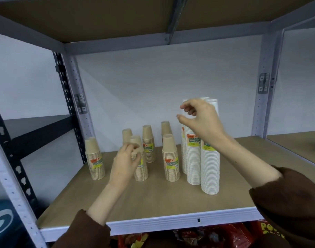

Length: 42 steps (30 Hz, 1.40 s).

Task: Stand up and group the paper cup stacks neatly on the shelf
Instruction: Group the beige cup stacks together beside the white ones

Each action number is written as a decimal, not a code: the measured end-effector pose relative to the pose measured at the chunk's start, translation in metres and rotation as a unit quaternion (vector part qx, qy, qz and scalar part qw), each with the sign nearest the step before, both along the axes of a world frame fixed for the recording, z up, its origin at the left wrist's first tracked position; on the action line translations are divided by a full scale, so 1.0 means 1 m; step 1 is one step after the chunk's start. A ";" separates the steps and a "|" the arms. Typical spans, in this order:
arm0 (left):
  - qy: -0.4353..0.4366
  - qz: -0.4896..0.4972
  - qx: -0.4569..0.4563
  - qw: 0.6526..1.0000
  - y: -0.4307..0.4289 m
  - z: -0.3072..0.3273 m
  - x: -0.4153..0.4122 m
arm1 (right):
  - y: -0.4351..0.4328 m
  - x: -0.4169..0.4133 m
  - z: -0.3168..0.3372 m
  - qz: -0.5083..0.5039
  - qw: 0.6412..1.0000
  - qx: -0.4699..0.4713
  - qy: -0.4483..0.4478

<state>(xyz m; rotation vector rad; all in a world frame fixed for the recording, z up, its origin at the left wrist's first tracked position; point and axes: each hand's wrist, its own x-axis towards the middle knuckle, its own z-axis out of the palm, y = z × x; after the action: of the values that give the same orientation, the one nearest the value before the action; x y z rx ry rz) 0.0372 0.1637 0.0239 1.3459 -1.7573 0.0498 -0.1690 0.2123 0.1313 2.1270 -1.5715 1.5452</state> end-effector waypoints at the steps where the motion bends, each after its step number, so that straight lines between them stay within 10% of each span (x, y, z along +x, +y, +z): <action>1: 0.015 0.005 -0.004 1.000 -0.005 0.008 0.003 | -0.004 0.006 -0.003 0.007 1.000 0.013 0.016; 13: 0.085 0.026 0.205 0.975 -0.058 0.044 0.016 | -0.065 0.054 -0.038 -0.080 0.926 0.256 0.268; 23: 0.096 -0.003 0.266 0.959 -0.069 0.031 0.018 | -0.097 0.059 -0.039 -0.152 0.902 0.301 0.269; 42: 0.105 0.007 0.189 0.976 -0.072 0.030 0.004 | -0.130 0.065 -0.028 0.005 0.928 0.344 0.144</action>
<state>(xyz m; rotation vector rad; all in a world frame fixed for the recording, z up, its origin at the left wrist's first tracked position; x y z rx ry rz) 0.0415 0.0920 0.0538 1.5681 -1.6291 -0.4252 -0.1040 0.0819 0.1036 2.5168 -2.1977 0.6569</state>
